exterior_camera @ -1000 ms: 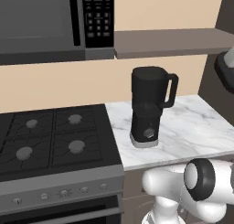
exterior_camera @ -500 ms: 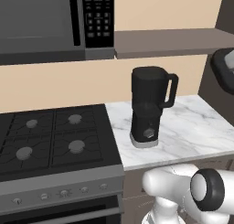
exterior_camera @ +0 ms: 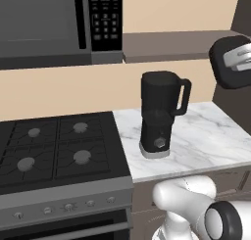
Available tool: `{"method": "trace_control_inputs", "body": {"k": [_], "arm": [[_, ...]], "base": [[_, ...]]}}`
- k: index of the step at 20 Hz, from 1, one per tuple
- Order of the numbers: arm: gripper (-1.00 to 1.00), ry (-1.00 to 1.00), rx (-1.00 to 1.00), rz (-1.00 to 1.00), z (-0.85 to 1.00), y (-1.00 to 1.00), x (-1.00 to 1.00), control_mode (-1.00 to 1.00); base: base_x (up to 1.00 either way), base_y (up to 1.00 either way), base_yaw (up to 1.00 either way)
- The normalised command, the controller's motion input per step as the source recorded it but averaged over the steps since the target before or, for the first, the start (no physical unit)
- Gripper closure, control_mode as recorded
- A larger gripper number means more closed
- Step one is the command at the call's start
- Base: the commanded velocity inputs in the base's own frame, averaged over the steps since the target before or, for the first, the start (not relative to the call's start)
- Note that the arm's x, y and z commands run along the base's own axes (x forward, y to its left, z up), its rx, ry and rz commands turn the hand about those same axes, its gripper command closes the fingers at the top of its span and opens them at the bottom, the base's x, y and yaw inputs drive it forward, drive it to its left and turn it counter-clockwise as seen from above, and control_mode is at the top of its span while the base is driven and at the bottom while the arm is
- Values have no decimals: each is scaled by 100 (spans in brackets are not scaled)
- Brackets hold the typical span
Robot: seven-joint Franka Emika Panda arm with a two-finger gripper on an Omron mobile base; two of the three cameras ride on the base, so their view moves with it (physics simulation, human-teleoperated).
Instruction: Close the lid blender by securely placing the lid on top.
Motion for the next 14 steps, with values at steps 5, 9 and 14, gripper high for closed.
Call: {"method": "trace_control_inputs", "body": {"k": [5,9,14], "arm": [[100,5,0,0,32,46,48,-100],[100,29,0,0,12,31,58,-100],[100,10,0,0,-11,19,56,-100]], "base": [[0,0,0],[0,0,0],[0,0,0]]}}
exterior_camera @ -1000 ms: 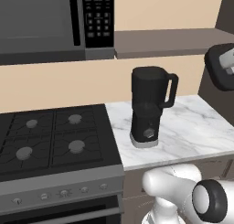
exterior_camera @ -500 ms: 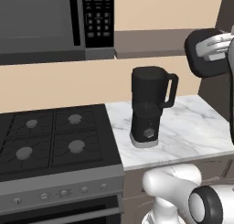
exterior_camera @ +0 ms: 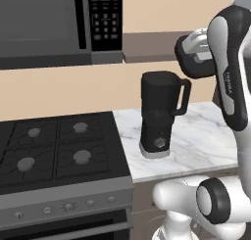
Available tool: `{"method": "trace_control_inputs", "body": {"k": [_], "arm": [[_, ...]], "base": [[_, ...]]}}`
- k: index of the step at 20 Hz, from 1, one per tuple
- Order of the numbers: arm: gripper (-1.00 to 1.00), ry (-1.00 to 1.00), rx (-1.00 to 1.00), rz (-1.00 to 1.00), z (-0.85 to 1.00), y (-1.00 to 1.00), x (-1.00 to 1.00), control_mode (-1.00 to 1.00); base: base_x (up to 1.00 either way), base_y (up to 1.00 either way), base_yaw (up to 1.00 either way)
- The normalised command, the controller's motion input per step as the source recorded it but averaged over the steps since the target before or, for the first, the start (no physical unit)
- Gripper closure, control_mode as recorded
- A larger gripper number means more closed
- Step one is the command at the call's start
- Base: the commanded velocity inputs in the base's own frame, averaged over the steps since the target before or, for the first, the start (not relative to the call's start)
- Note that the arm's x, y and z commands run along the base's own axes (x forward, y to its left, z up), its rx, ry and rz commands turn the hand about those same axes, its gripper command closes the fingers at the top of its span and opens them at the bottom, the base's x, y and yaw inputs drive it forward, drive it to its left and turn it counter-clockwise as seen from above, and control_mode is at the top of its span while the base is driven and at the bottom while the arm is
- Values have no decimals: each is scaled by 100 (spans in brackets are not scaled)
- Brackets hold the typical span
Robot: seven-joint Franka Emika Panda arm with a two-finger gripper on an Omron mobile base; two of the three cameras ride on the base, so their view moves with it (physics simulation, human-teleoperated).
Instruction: Close the lid blender by securely placing the lid on top.
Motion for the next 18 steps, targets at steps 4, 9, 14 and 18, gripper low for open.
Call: {"method": "trace_control_inputs", "body": {"k": [4,9,14,18], "arm": [[100,3,0,0,-24,6,65,-100],[100,4,0,0,-17,13,71,-100],[100,12,0,0,-17,34,61,-100],[100,19,0,0,-17,37,56,-100]], "base": [[0,0,0],[0,0,0],[0,0,0],[0,0,0]]}}
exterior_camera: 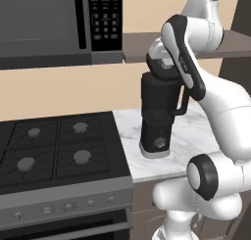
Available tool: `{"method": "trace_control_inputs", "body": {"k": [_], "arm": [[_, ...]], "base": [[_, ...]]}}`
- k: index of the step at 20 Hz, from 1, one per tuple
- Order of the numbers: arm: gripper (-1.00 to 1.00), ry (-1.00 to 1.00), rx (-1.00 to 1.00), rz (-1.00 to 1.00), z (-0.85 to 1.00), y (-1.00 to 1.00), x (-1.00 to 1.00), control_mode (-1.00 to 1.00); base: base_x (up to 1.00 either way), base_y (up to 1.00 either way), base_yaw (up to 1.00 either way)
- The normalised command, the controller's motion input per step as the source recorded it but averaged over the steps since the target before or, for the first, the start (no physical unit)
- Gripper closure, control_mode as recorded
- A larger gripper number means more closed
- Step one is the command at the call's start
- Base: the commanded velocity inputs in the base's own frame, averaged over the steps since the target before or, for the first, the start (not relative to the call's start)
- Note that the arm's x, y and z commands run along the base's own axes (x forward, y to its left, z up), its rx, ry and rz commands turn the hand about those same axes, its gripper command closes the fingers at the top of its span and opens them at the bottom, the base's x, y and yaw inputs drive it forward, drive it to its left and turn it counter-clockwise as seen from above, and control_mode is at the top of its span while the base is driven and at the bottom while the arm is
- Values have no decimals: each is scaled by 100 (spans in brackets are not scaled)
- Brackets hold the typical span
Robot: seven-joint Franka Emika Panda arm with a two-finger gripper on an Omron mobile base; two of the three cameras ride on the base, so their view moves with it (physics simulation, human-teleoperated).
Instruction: Close the lid blender by securely placing the lid on top.
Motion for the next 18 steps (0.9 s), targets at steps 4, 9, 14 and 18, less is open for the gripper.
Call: {"method": "trace_control_inputs", "body": {"k": [4,9,14,18], "arm": [[100,7,0,0,-27,12,52,-100],[100,1,0,0,-39,0,42,-100],[100,1,0,0,-26,-3,36,-100],[100,6,0,-4,-9,-14,1,-100]], "base": [[0,0,0],[0,0,0],[0,0,0],[0,0,0]]}}
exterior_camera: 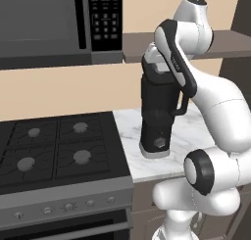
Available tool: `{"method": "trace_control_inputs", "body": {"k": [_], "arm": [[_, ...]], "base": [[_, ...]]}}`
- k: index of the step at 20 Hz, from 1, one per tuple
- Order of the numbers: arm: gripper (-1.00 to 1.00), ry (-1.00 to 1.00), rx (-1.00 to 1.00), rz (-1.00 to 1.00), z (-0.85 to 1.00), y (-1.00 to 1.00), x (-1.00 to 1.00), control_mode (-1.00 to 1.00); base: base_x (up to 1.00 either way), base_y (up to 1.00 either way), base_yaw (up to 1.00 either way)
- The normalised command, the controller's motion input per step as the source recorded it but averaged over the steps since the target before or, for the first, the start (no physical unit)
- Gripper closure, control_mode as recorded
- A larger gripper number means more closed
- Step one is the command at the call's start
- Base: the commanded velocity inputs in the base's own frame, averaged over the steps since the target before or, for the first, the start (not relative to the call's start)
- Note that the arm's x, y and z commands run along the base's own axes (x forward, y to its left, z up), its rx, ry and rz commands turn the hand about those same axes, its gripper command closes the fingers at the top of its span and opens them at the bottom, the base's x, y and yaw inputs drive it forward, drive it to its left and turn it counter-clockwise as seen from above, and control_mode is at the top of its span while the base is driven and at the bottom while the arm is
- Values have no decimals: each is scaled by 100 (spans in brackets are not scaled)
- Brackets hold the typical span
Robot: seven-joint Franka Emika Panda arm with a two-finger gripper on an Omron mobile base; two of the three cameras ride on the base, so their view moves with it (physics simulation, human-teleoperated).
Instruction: Close the lid blender by securely placing the lid on top.
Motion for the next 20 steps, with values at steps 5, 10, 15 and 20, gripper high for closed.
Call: {"method": "trace_control_inputs", "body": {"k": [5,10,15,20], "arm": [[100,9,0,-11,1,-15,-8,-100],[100,0,-2,-14,30,-8,-44,-100],[100,-13,-6,-10,59,0,-17,-100],[100,0,-2,-4,26,-7,0,-100]], "base": [[0,0,0],[0,0,0],[0,0,0],[0,0,0]]}}
